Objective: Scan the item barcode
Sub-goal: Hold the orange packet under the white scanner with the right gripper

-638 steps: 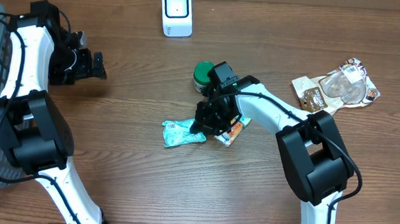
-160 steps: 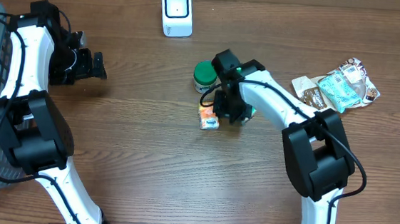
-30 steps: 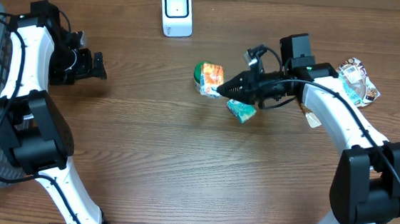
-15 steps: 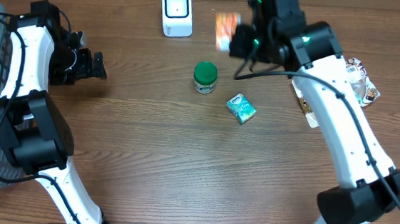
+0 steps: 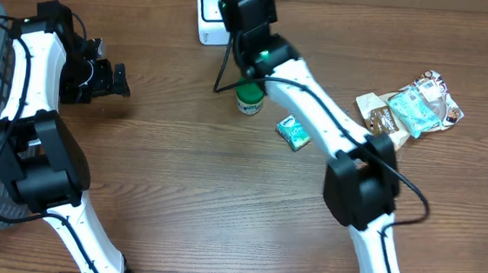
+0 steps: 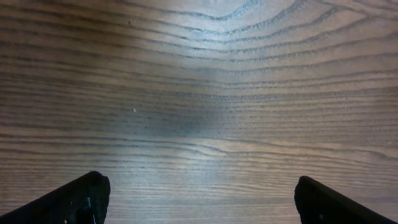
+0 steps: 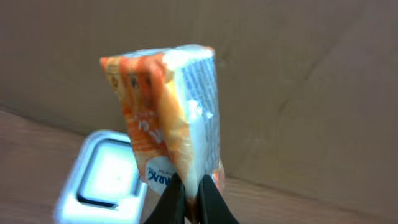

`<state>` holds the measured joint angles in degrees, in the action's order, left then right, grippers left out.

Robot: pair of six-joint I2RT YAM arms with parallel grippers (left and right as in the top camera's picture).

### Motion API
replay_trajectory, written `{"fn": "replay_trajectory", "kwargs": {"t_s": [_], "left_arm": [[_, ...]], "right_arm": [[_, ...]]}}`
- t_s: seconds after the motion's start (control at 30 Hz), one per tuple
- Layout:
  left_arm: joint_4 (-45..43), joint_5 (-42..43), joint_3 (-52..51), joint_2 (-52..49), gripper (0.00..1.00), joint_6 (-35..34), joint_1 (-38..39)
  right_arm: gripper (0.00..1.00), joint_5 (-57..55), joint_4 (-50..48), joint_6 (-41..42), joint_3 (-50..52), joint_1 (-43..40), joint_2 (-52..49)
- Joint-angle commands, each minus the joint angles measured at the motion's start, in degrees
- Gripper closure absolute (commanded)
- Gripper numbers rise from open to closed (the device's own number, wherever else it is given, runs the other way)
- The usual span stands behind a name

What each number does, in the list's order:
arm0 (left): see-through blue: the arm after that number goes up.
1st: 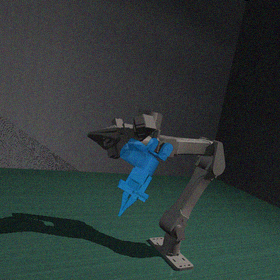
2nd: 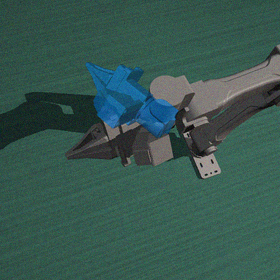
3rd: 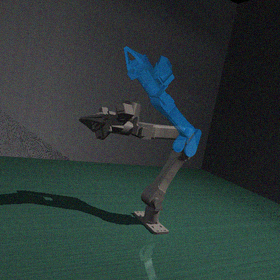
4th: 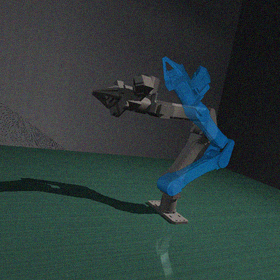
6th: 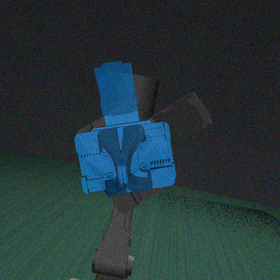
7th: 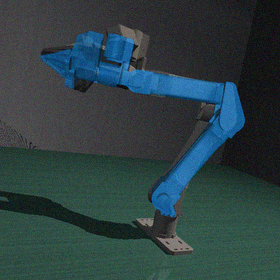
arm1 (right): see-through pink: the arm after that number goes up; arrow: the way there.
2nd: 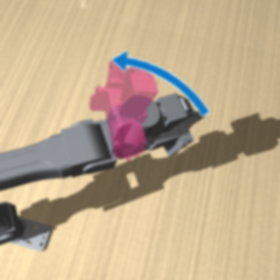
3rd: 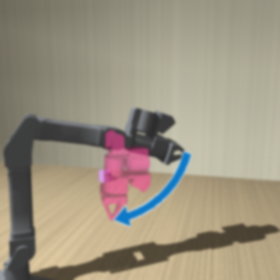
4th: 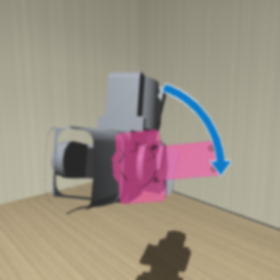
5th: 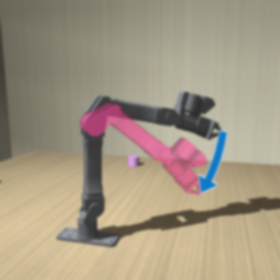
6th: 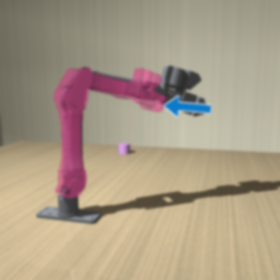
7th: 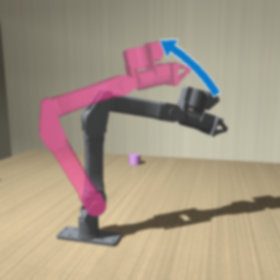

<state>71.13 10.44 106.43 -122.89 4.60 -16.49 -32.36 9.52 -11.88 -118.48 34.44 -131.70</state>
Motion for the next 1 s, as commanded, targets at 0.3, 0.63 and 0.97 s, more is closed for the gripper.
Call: {"fn": "replay_trajectory", "kwargs": {"t_s": [0.3,0.63,0.97], "left_arm": [[-0.02,0.02,0.55,0.76,0.0,0.11,0.07],[0.0,0.02,0.55,0.76,0.0,0.11,0.07],[-0.02,0.02,0.55,0.76,0.0,0.11,0.07]], "right_arm": [[0.96,2.34,-16.02,-27.87,-0.63,0.59,-10.4],[0.96,4.0,-14.03,-27.85,-0.63,0.72,-12.39],[0.96,5.07,-12.85,-27.19,-0.63,0.76,-13.14]]}}
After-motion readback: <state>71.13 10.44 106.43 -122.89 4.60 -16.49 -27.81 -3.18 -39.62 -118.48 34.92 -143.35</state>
